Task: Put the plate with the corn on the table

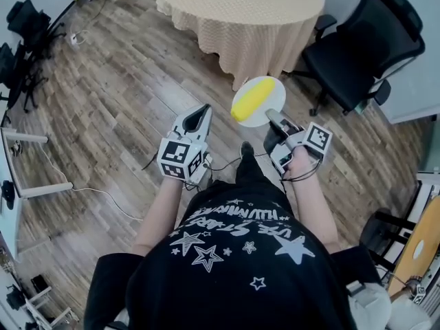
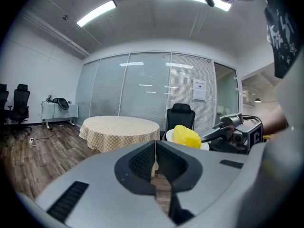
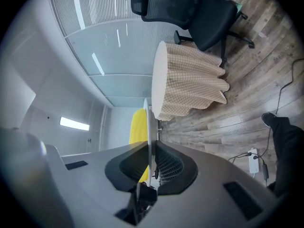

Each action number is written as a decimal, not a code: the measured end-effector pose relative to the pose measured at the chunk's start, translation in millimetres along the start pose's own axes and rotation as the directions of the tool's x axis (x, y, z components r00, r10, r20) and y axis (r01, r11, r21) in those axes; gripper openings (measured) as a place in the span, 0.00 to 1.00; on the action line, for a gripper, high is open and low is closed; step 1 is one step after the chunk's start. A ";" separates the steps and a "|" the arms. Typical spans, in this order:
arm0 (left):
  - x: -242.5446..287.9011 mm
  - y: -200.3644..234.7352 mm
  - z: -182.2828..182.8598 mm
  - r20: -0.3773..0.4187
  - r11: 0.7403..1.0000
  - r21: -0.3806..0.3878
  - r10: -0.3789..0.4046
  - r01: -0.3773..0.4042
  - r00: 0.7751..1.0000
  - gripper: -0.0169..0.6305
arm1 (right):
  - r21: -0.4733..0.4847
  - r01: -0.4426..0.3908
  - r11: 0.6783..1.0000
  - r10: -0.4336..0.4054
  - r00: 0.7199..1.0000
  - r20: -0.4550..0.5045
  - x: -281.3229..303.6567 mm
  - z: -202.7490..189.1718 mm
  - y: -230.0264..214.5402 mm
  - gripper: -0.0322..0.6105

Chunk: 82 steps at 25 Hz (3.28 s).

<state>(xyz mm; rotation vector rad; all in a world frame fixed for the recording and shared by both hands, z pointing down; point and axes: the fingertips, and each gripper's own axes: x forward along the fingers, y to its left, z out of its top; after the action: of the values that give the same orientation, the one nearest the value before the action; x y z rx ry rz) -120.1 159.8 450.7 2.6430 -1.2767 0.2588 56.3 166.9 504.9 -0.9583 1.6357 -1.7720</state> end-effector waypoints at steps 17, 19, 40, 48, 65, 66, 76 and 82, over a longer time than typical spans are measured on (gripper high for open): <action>106.2 14.6 42.9 0.023 1.000 0.006 0.015 -0.015 1.000 0.05 | -0.019 -0.029 0.999 0.029 1.000 -0.005 42.4 101.9 21.7 0.11; 116.3 17.0 46.3 0.024 1.000 0.009 0.025 -0.025 0.999 0.05 | -0.019 -0.028 0.999 0.028 1.000 -0.010 47.5 112.7 21.2 0.11; 176.1 52.9 46.3 0.016 0.992 -0.067 0.105 -0.103 0.994 0.05 | -0.002 -0.011 1.000 0.010 0.996 -0.093 100.8 166.1 8.7 0.11; 202.0 96.3 48.9 0.016 0.993 -0.077 0.087 -0.086 0.996 0.05 | -0.016 0.009 1.000 -0.010 0.997 -0.072 137.4 181.4 11.2 0.11; 307.6 200.5 90.2 0.012 0.995 -0.055 -0.078 0.079 0.997 0.05 | -0.005 -0.006 1.000 0.007 0.998 0.066 252.5 241.0 40.0 0.11; 311.7 207.6 91.3 0.010 0.995 -0.056 -0.083 0.084 0.996 0.05 | -0.004 -0.006 1.000 0.006 0.997 0.077 257.9 244.4 41.0 0.11; 348.2 262.1 101.5 0.001 0.986 -0.038 -0.160 0.160 0.987 0.05 | 0.033 -0.030 0.999 0.023 0.981 0.194 302.0 266.6 45.4 0.11; 360.8 280.7 102.8 -0.012 0.983 -0.042 -0.181 0.181 0.983 0.05 | 0.052 -0.012 0.999 -0.001 0.969 0.248 309.1 275.1 36.8 0.11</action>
<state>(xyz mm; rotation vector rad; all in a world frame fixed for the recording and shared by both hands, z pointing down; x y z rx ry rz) -112.5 -308.5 465.7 2.6939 -1.0170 0.2223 86.3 -247.3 514.6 -1.1010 1.4262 -1.6105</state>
